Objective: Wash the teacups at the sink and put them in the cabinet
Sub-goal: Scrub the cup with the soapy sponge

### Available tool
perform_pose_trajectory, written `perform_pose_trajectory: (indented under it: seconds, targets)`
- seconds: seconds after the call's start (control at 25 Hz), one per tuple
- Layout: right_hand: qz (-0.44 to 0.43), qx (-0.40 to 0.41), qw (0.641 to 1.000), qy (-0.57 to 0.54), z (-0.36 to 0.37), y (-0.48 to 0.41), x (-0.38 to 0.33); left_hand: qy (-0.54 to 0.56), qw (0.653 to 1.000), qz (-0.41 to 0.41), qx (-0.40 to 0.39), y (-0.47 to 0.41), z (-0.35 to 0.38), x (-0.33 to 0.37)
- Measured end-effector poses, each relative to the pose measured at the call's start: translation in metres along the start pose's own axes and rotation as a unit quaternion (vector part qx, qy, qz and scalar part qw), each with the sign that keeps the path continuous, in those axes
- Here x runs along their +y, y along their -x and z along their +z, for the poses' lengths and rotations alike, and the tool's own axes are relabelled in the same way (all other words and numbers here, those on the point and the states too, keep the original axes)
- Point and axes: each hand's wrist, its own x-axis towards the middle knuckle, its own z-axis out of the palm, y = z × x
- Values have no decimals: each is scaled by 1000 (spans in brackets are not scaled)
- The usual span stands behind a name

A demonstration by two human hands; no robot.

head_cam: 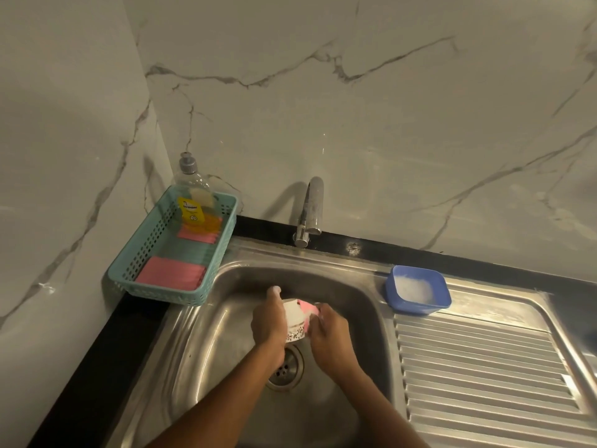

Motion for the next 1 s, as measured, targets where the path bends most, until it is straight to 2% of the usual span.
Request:
perform_pose_trajectory:
  seconds: [0.08,0.24,0.36,0.48,0.56,0.64,0.72,0.8,0.84,0.88,1.0]
  targets:
    - [-45,9,998,30,6,3,1,-20,999,19,31,4,-1,-7]
    - [-110,42,992,45,15,12,3,33,999,-29,-22,-1,-9,-4]
    - [-92,92,991,-17,15,14,0,50,996,-61,-47,6,-6,-1]
    - [-11,108,989,-95,13,13,-16,35,999,-38,-15,11,3,-6]
    - [44,70,991,-103,7,9,-29,30,999,-20,4,10,4,-4]
    - [140,21,983,-113,-3,-1,-39,30,1000,-2,-10,9,1,-3]
    - [262,-30,949,-174,-12,-7,-42,27,999,23,-36,6,-2,-4]
    - [304,-37,912,-273,-12,-1,-42,52,996,33,-66,-1,-6,-1]
    - [281,-19,911,-301,-7,5,-42,64,996,31,-62,-3,-7,0]
    - [235,4,925,-298,1,13,-43,72,996,21,-50,-6,-5,1]
    - [98,61,972,-207,28,41,-43,10,999,42,12,-10,3,0]
